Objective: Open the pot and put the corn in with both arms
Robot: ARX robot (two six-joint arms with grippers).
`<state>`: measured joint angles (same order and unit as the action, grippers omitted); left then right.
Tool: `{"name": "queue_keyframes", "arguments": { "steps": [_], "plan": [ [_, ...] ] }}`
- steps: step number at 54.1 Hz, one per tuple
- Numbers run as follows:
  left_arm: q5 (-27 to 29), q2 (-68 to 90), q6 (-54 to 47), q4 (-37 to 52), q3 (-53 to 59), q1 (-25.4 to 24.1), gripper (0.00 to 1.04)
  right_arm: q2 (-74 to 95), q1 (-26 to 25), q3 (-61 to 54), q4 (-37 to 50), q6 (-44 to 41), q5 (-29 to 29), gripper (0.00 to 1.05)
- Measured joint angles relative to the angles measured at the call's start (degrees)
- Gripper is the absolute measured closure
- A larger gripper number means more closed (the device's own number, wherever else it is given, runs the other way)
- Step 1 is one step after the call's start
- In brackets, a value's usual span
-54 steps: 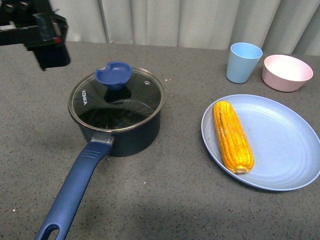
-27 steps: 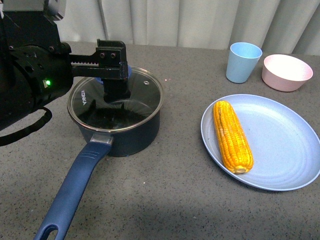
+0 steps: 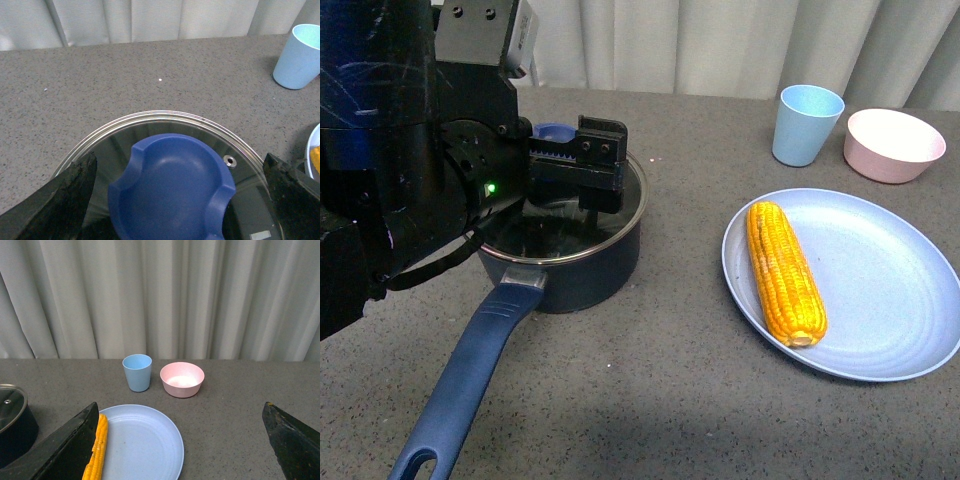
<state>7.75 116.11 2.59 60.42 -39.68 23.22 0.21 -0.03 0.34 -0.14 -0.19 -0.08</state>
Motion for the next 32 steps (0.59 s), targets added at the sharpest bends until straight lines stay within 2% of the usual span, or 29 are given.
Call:
{"name": "queue_keyframes", "arguments": {
  "steps": [22, 26, 32],
  "plan": [
    [-1.8, 2.8, -1.0, -0.1, -1.9, -1.0, 0.07, 0.0, 0.0, 0.0, 0.0, 0.0, 0.0, 0.09],
    [-1.8, 3.0, -1.0, -0.1, -1.9, -1.3, 0.16, 0.0, 0.0, 0.0, 0.0, 0.0, 0.0, 0.09],
    [-2.0, 3.0, -0.6, -0.2, -1.9, -1.7, 0.34, 0.0, 0.0, 0.0, 0.0, 0.0, 0.0, 0.09]
  ]
}}
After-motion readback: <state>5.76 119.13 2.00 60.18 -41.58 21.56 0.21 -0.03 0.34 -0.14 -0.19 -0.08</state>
